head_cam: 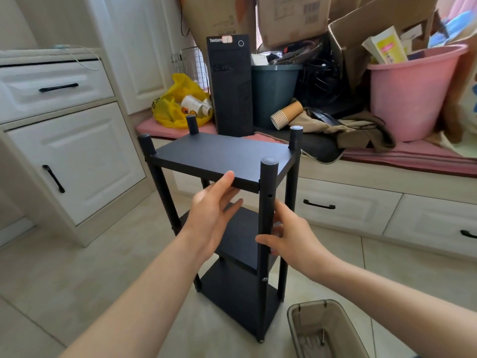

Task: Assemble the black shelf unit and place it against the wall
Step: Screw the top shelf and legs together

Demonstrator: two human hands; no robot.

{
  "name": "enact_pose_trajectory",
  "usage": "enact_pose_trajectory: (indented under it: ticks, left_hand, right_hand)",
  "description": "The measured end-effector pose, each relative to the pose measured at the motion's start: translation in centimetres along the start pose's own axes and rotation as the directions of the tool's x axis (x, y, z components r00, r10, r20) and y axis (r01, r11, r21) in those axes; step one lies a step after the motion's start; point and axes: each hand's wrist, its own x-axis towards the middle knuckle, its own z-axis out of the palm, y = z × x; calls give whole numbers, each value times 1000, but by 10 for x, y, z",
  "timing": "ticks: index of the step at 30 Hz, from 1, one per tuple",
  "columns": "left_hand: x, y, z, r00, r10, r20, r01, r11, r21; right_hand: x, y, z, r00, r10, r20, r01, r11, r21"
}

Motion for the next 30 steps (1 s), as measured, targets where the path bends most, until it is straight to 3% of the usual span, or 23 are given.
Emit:
enact_pose_trajectory:
  ticks: [7,13,17,22,25,30]
  left_hand:
    - [0,-3,10,983,-40,179,78,974,-211]
    - [1,-7,13,963,-49,265,96,981,-171]
    - [-2,-8,13,950,-62,305,128,972,-199]
    - [-3,-9,17,940,-78,332,159,961,-224]
    - [-2,-11,17,934,-82,347,178,950,-256]
    - [0,-11,20,926,-86,367,196,942,-274]
  right_hand:
    - [8,3,-5,999,48,5,-48,998,-43]
    - [7,10,-7,997,64,42,-61,997,-54]
    - [1,20,-21,974,106,200,-54,967,-250]
    - [-16,46,-45,934,273,230,-177,914,-364]
    - [-29,73,-47,841,448,304,-331,870,-366]
    - [-43,140,-23,580,760,292,-516,620,-591]
